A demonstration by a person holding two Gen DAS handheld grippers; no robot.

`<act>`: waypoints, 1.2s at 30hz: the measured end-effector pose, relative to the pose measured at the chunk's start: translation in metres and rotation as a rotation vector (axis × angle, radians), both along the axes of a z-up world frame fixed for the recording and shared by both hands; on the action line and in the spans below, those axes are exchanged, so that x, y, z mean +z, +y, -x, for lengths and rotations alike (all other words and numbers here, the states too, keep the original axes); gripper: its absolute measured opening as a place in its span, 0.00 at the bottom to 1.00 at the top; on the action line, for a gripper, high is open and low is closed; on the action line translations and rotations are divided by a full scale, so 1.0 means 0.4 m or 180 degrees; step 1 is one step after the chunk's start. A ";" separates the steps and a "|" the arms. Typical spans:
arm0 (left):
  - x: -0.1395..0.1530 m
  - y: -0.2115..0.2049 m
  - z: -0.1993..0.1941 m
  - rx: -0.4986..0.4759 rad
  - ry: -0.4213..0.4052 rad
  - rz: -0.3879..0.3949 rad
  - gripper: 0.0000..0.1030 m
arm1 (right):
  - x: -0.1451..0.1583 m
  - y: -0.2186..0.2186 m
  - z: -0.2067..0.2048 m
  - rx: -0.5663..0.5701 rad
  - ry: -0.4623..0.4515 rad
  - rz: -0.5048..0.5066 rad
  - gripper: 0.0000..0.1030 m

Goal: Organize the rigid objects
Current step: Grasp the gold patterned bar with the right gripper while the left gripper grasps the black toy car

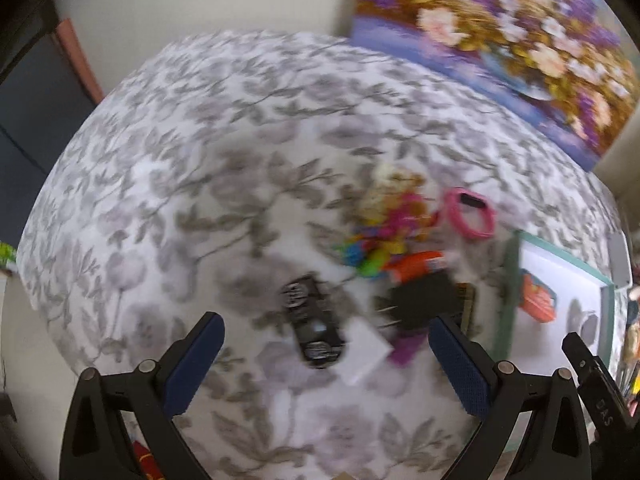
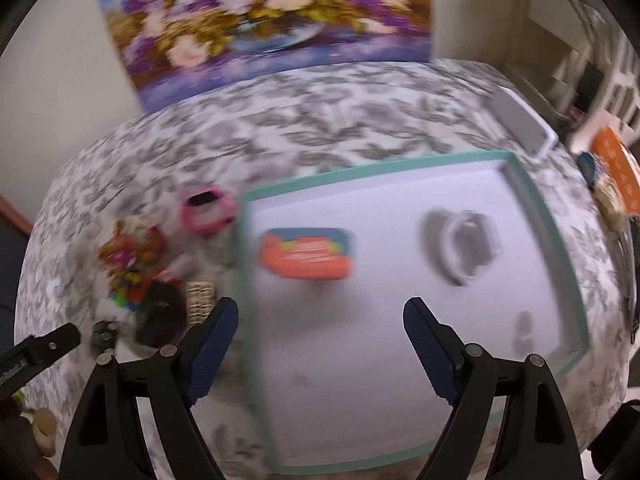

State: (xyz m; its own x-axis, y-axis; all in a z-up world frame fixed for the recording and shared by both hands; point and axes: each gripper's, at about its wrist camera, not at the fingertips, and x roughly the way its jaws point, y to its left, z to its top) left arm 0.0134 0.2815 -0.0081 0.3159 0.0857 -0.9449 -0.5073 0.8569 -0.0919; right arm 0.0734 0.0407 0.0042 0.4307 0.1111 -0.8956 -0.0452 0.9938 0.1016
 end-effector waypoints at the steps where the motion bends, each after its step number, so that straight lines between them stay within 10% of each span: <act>1: -0.011 0.022 0.007 0.0074 0.0036 0.0048 1.00 | -0.004 0.030 0.001 0.0091 0.0003 -0.0012 0.83; 7: -0.060 0.094 0.011 0.0294 0.0143 0.0225 1.00 | -0.024 0.146 0.009 0.0498 -0.0071 0.0056 0.82; 16: -0.092 0.137 0.000 0.0490 0.0146 0.0389 0.98 | -0.090 0.218 0.006 0.0799 0.0132 0.0132 0.45; 36: -0.215 0.085 -0.068 0.0449 0.0291 0.0857 0.56 | -0.161 0.236 -0.003 0.0845 0.0268 0.0272 0.24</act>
